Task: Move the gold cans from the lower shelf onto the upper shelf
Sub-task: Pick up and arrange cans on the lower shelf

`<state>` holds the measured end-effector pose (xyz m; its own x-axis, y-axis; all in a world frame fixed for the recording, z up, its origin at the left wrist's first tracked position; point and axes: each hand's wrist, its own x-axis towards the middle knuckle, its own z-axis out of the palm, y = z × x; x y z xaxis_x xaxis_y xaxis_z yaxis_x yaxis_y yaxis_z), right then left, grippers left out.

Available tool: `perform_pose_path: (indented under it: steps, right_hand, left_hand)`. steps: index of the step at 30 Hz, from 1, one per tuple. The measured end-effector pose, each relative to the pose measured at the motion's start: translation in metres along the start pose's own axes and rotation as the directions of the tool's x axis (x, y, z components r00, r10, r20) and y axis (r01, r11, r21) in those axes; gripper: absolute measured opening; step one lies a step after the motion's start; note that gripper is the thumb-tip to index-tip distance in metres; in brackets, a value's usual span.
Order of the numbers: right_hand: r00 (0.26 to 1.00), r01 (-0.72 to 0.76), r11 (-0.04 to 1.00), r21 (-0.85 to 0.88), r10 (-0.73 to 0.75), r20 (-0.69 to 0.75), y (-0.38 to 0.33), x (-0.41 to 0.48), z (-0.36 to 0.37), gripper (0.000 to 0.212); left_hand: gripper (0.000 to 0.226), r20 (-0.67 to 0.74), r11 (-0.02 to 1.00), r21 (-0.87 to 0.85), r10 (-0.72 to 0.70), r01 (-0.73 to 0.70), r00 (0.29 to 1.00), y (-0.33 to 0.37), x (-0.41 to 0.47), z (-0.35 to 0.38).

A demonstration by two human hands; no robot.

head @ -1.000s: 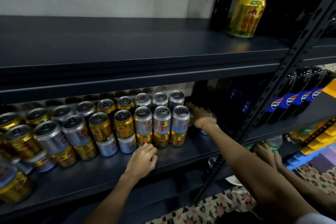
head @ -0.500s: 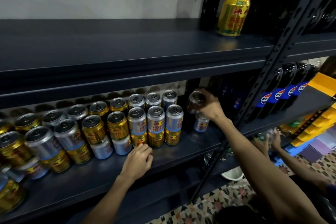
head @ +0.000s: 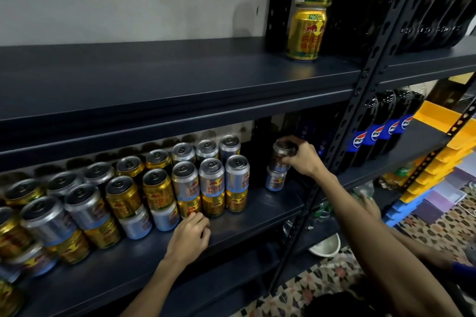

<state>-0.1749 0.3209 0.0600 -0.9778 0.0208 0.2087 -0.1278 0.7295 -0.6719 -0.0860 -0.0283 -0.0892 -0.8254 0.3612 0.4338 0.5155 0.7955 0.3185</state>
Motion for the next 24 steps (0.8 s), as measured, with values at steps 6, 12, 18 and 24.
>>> perform_pose_path:
  steps: [6,12,18,24]
  right_hand:
    - [0.999,0.03,0.999,0.019,-0.031,0.041,0.002,0.001,0.009,0.057]
    - [0.999,0.016,1.0,-0.007,-0.016,0.037,0.003,-0.003,0.018,0.067]
    - [0.999,-0.041,0.993,-0.107,0.038,-0.034,0.003,-0.01,0.041,0.076]
    - [1.0,-0.024,0.997,-0.075,0.024,-0.002,0.011,-0.011,0.038,0.075]
  left_hand:
    - [0.019,0.007,1.0,-0.002,-0.007,0.007,1.0,-0.001,-0.001,0.0]
    - [0.02,-0.002,1.0,-0.003,0.004,-0.004,1.0,-0.001,-0.001,0.001]
    - [0.019,0.003,1.0,-0.001,-0.002,0.002,1.0,-0.002,-0.001,0.002]
    - [0.019,0.011,1.0,0.001,0.003,-0.003,1.0,-0.002,0.0,0.001]
